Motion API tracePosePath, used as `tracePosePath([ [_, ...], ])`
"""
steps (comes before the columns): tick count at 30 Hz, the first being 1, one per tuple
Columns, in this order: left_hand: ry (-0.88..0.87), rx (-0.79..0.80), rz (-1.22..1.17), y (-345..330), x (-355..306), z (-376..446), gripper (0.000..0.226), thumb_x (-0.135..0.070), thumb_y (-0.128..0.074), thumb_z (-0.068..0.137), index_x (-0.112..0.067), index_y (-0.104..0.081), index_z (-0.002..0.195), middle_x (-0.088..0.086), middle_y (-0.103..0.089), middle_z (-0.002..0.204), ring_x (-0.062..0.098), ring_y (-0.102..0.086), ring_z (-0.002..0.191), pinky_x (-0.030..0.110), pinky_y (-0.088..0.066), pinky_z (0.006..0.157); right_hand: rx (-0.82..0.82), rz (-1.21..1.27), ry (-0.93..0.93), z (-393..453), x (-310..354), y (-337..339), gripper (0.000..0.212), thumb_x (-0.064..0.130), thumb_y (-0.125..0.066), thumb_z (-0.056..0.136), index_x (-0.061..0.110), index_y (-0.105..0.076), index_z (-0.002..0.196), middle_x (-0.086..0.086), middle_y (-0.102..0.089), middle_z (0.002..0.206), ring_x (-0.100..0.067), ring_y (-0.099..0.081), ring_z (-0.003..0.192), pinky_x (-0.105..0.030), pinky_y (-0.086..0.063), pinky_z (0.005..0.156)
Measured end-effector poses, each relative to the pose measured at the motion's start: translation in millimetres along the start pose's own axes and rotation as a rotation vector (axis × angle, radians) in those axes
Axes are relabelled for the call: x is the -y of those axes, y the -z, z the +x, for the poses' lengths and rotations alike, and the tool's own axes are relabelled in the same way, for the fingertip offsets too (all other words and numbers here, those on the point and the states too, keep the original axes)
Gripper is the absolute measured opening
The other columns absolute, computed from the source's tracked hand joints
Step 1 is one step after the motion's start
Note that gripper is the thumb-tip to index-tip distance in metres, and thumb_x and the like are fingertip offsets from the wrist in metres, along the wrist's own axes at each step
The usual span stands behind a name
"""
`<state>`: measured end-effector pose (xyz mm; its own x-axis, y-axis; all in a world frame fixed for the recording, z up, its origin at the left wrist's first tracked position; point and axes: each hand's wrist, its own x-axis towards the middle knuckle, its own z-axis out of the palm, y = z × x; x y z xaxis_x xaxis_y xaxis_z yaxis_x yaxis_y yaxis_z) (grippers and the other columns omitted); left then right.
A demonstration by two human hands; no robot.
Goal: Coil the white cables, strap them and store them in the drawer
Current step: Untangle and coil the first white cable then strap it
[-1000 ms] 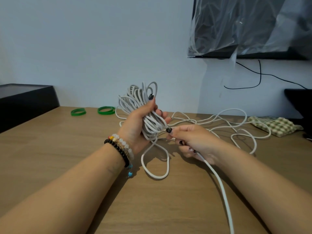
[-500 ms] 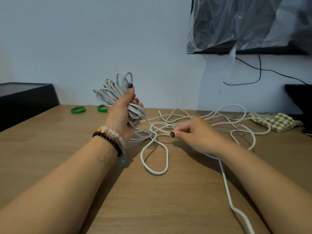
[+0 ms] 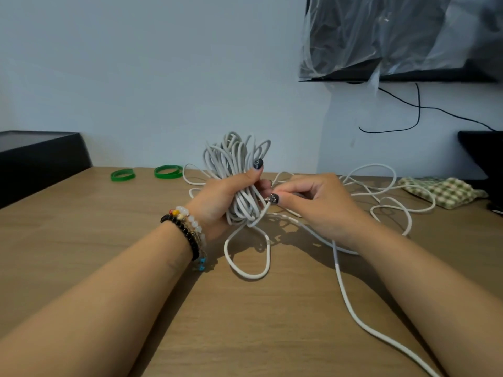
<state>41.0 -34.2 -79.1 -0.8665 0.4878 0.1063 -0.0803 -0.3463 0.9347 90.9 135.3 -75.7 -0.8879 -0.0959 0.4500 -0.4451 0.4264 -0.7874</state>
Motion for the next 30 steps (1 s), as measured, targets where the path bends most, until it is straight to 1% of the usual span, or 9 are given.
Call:
tracePosePath([
  [3, 0.021, 0.005, -0.007, -0.3, -1.8, -0.5, 0.022, -0.027, -0.064, 0.076, -0.005, -0.061, 0.078, 0.007, -0.065, 0.071, 0.013, -0.066, 0.058, 0.024, -0.055, 0.055, -0.078, -0.003, 0.03, 2.2, -0.3, 2.7, 0.012, 0.009, -0.07, 0.086, 0.014, -0.079, 0.091, 0.003, -0.072, 0.078, -0.002, -0.063, 0.072, -0.016, -0.049, 0.068],
  [5, 0.042, 0.027, -0.007, 0.3, -1.8, -0.7, 0.021, -0.028, -0.064, 0.075, -0.007, -0.068, 0.072, 0.008, -0.067, 0.072, 0.015, -0.067, 0.063, 0.026, -0.056, 0.062, -0.138, -0.03, 0.093, 4.0, 0.5, 5.5, 0.017, 0.006, -0.07, 0.085, 0.022, -0.077, 0.083, 0.005, -0.067, 0.07, 0.001, -0.055, 0.062, -0.013, -0.042, 0.06],
  [8, 0.1, 0.115, 0.045, -0.3, -1.0, -2.0, 0.025, -0.029, -0.061, 0.077, -0.008, -0.075, 0.074, 0.01, -0.071, 0.077, 0.017, -0.068, 0.068, 0.027, -0.057, 0.07, -0.194, -0.1, 0.155, 5.5, -1.5, 6.4, 0.027, 0.007, -0.07, 0.085, 0.034, -0.072, 0.078, 0.004, -0.066, 0.07, -0.002, -0.055, 0.063, -0.014, -0.041, 0.06],
  [12, 0.135, 0.198, 0.033, -2.1, 0.9, -2.3, 0.031, -0.026, -0.057, 0.08, -0.002, -0.069, 0.096, 0.011, -0.073, 0.083, 0.016, -0.071, 0.073, 0.027, -0.059, 0.072, -0.217, -0.1, 0.191, 5.6, -3.3, 3.4, 0.02, 0.007, -0.071, 0.084, 0.026, -0.075, 0.081, -0.003, -0.065, 0.07, -0.005, -0.056, 0.063, -0.017, -0.043, 0.061],
  [15, 0.135, 0.227, 0.023, -2.4, 1.8, -2.2, 0.021, -0.026, -0.06, 0.086, -0.008, -0.07, 0.082, 0.006, -0.068, 0.076, 0.016, -0.067, 0.068, 0.029, -0.058, 0.071, -0.217, -0.069, 0.197, 4.7, -1.7, 2.8, 0.016, 0.006, -0.073, 0.083, 0.023, -0.075, 0.083, -0.004, -0.065, 0.071, -0.004, -0.056, 0.063, -0.016, -0.044, 0.061],
  [17, 0.124, 0.211, 0.022, -3.9, 2.1, -3.1, 0.023, -0.025, -0.057, 0.084, -0.011, -0.068, 0.069, 0.004, -0.062, 0.066, 0.013, -0.062, 0.059, 0.028, -0.057, 0.068, -0.206, -0.044, 0.171, 4.5, -1.3, 1.8, 0.016, 0.008, -0.074, 0.082, 0.024, -0.075, 0.082, -0.001, -0.068, 0.073, -0.004, -0.059, 0.065, -0.017, -0.046, 0.062],
  [20, 0.06, 0.133, 0.013, -6.2, 2.3, -2.7, 0.021, -0.025, -0.058, 0.08, -0.013, -0.062, 0.063, 0.002, -0.054, 0.059, 0.012, -0.055, 0.052, 0.026, -0.053, 0.061, -0.201, -0.029, 0.08, 5.2, -1.8, 2.2, 0.014, 0.015, -0.073, 0.083, 0.028, -0.074, 0.079, 0.002, -0.072, 0.074, -0.002, -0.06, 0.065, -0.021, -0.049, 0.064],
  [26, -0.047, -0.009, -0.068, 0.6, -3.7, 0.3, 0.019, -0.025, -0.062, 0.077, -0.013, -0.049, 0.07, 0.0, -0.046, 0.058, 0.01, -0.049, 0.047, 0.024, -0.042, 0.057, -0.228, -0.02, -0.058, 5.8, -0.7, 9.1, 0.013, 0.02, -0.068, 0.088, 0.024, -0.073, 0.077, 0.005, -0.063, 0.063, 0.003, -0.048, 0.052, -0.01, -0.039, 0.051],
  [30, -0.003, 0.025, -0.046, 0.7, -0.4, -0.9, 0.015, -0.023, -0.062, 0.075, -0.01, -0.054, 0.077, -0.001, -0.045, 0.057, 0.01, -0.05, 0.045, 0.021, -0.045, 0.05, -0.279, -0.036, -0.007, 5.0, 0.3, 8.9, 0.018, 0.019, -0.069, 0.087, 0.031, -0.071, 0.074, 0.014, -0.068, 0.069, 0.002, -0.058, 0.062, -0.011, -0.048, 0.06],
])
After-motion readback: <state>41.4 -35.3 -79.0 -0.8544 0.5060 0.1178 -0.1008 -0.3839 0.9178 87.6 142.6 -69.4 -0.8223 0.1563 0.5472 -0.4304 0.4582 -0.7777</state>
